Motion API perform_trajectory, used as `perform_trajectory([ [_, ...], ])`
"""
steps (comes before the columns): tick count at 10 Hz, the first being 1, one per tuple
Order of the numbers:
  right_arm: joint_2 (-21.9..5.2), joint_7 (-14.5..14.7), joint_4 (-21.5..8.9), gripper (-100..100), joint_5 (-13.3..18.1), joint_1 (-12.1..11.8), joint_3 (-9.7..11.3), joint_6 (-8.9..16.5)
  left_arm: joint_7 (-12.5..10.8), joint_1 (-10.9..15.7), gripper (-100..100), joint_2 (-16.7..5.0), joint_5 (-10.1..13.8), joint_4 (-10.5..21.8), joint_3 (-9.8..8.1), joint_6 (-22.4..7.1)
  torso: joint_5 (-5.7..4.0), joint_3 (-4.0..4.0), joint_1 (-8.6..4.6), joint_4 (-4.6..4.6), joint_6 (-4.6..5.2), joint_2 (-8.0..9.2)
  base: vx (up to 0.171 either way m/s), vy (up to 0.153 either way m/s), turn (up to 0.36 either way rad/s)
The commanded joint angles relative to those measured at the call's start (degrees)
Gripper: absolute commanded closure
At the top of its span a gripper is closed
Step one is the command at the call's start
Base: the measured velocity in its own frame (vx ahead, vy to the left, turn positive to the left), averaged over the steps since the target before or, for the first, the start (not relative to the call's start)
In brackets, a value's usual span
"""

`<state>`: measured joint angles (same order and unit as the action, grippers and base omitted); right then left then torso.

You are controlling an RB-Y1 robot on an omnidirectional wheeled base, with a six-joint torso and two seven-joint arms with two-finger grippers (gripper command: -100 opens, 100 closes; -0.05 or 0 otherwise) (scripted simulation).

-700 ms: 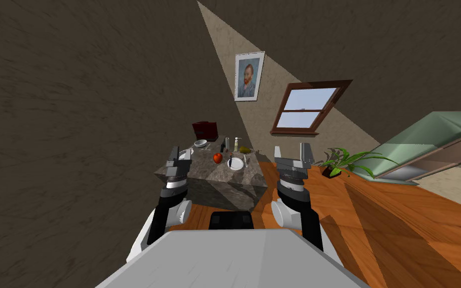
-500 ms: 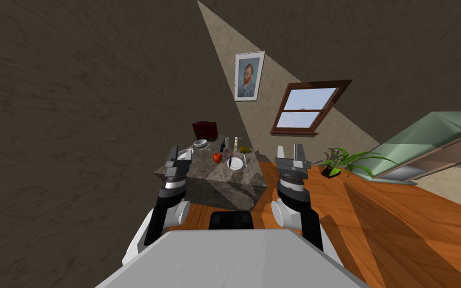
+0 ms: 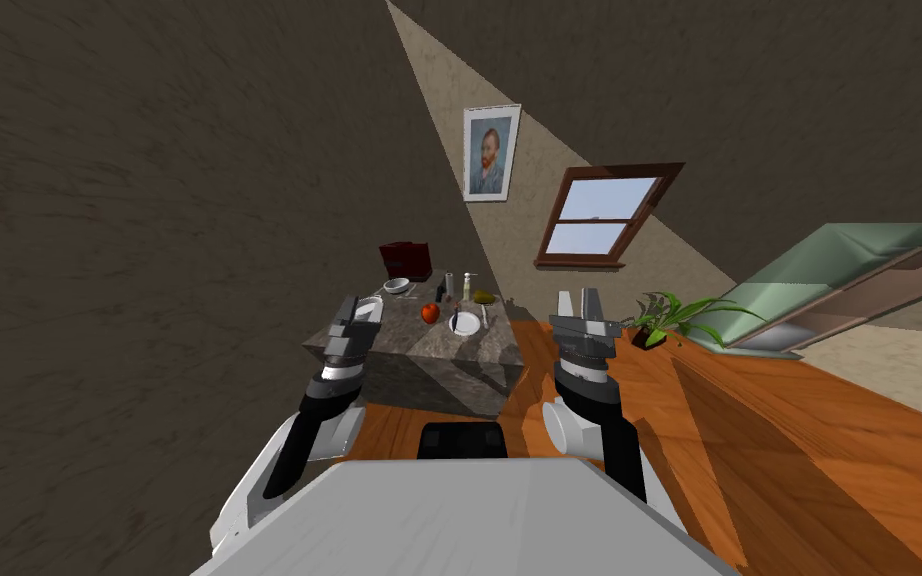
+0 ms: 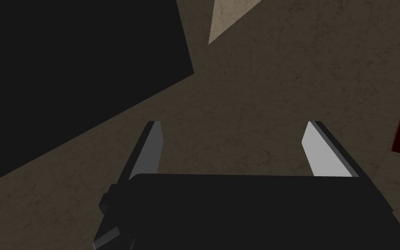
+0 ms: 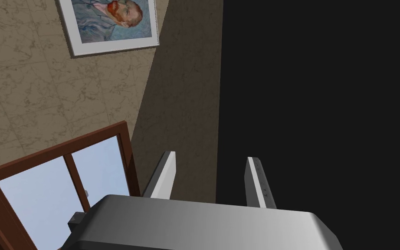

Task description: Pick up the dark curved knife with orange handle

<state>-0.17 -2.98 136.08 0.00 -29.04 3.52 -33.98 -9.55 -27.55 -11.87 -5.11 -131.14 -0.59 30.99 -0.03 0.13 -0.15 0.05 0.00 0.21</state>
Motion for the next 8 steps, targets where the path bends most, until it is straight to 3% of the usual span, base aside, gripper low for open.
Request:
perform_trajectory([
  [1,0.0,0.0,0.0,0,0.0,0.0,0.0,0.0,-1.7,-0.5,-100,-2.9,0.2,0.5,-0.72,0.2,0.0,0.0,0.0,0.0,0.0,0.0,-0.041,-0.052,-0.08],
  [2,0.0,0.0,0.0,0,0.0,0.0,0.0,0.0,-3.3,-1.0,-100,-4.6,0.4,1.2,-1.4,0.4,-0.01,-0.02,-0.02,-0.01,0.01,-0.03,-0.047,-0.048,-0.164],
  [3,0.0,0.0,0.0,0,0.0,0.0,0.0,0.0,-3.3,-1.0,-100,-5.4,0.4,1.2,-1.4,0.4,-0.01,-0.01,-0.02,-0.01,0.02,-0.02,-0.046,-0.026,-0.034],
  [5,0.0,0.0,0.0,0,0.0,0.0,0.0,0.0,-6.8,-2.4,-100,-9.4,0.9,3.0,-2.79,1.0,0.01,0.01,0.03,0.0,0.01,0.03,-0.063,-0.05,-0.155],
  [8,0.0,0.0,0.0,0,0.0,0.0,0.0,0.0,-8.6,-3.2,-100,-13.4,1.3,4.2,-3.48,1.4,-0.01,-0.03,-0.03,-0.01,0.02,-0.05,-0.034,-0.047,-0.112],
])
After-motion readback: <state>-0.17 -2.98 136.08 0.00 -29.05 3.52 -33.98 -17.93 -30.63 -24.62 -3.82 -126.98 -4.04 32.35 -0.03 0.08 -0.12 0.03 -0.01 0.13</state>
